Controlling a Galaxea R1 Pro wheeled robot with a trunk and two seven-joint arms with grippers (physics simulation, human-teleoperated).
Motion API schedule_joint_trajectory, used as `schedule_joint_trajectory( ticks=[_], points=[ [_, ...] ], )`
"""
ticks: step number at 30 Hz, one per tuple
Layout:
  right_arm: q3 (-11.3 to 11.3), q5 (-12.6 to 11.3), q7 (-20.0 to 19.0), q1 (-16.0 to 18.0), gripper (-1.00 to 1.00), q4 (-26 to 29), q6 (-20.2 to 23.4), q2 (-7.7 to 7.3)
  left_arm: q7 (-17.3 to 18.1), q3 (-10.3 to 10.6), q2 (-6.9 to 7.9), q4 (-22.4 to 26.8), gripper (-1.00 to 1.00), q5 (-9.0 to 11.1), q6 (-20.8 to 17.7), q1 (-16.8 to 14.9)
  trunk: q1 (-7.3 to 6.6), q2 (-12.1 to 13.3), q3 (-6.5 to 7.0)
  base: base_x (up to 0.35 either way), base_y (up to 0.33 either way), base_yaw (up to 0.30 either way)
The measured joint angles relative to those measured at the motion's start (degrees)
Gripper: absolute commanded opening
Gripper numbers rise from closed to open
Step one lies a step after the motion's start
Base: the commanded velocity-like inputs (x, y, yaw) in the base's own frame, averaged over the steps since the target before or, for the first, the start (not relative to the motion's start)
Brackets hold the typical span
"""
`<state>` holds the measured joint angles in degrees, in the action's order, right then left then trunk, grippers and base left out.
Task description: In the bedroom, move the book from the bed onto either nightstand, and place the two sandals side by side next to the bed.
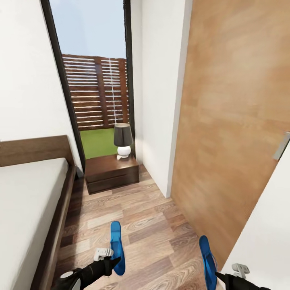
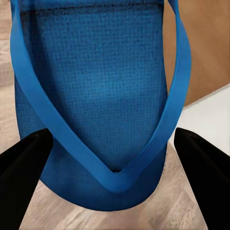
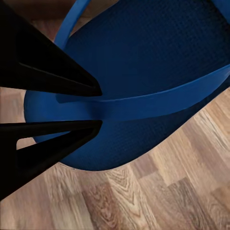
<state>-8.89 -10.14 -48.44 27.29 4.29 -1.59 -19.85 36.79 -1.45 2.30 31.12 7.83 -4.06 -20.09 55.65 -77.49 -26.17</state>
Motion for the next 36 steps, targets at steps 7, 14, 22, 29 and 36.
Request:
schedule_joint_trajectory(
  ticks=[7, 14, 22, 29, 36],
  points=[
    [-0.02, 0.05, 0.03, 0.01, -1.0, -0.01, 0.0, 0.0, 0.0, 0.0, 0.0, 0.01, -1.0, -0.04, 0.0, 0.0, 0.0, 0.0, 0.0, 0.314, 0.0, 0.264],
    [-0.02, 0.04, 0.02, -0.01, -1.0, 0.01, 0.0, 0.0, 0.0, 0.0, 0.0, -0.01, -1.0, -0.03, 0.0, -0.01, 0.0, 0.0, 0.0, 0.314, 0.0, 0.087],
    [0.0, 0.04, 0.02, -0.01, -1.0, -0.04, 0.0, -0.01, -0.07, 0.01, 0.0, -0.02, -1.0, 0.05, -0.08, 0.0, 0.0, 0.0, 0.0, 0.314, -0.026, 0.003],
    [-0.02, 0.05, 0.01, -0.01, -1.0, -0.08, 0.0, -0.01, -0.09, -0.02, 0.0, -0.03, -1.0, 0.07, -0.23, 0.0, 0.0, 0.0, 0.0, 0.314, -0.135, 0.0],
    [-0.02, 0.05, 0.01, -0.01, -1.0, -0.08, 0.0, -0.01, -0.09, -0.07, 0.0, -0.1, -1.0, 0.13, -0.17, 0.0, 0.0, 0.0, 0.0, 0.314, -0.119, 0.0]
  ],
)
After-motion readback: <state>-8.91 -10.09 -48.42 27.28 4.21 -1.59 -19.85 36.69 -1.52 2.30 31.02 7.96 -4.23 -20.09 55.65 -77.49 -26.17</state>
